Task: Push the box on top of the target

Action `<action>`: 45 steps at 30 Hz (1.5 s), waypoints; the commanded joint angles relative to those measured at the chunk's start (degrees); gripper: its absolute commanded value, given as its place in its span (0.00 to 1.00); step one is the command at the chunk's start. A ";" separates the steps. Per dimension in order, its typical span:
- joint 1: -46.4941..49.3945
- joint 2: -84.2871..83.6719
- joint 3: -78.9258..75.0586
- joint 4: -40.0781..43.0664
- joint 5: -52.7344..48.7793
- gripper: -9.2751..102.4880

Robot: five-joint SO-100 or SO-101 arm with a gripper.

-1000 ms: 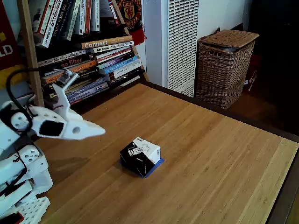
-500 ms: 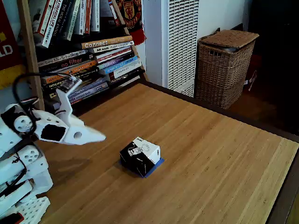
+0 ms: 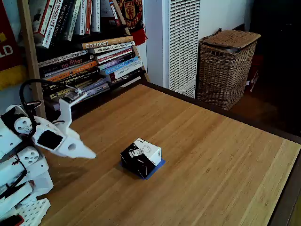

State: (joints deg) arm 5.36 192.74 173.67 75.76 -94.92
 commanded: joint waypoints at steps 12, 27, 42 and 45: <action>-1.41 0.79 -0.18 0.70 3.52 0.08; -1.49 0.79 -0.18 0.70 3.52 0.09; -1.49 0.79 -0.18 0.70 3.52 0.09; -1.49 0.79 -0.18 0.70 3.52 0.09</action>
State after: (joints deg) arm 4.13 192.92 173.67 76.29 -91.85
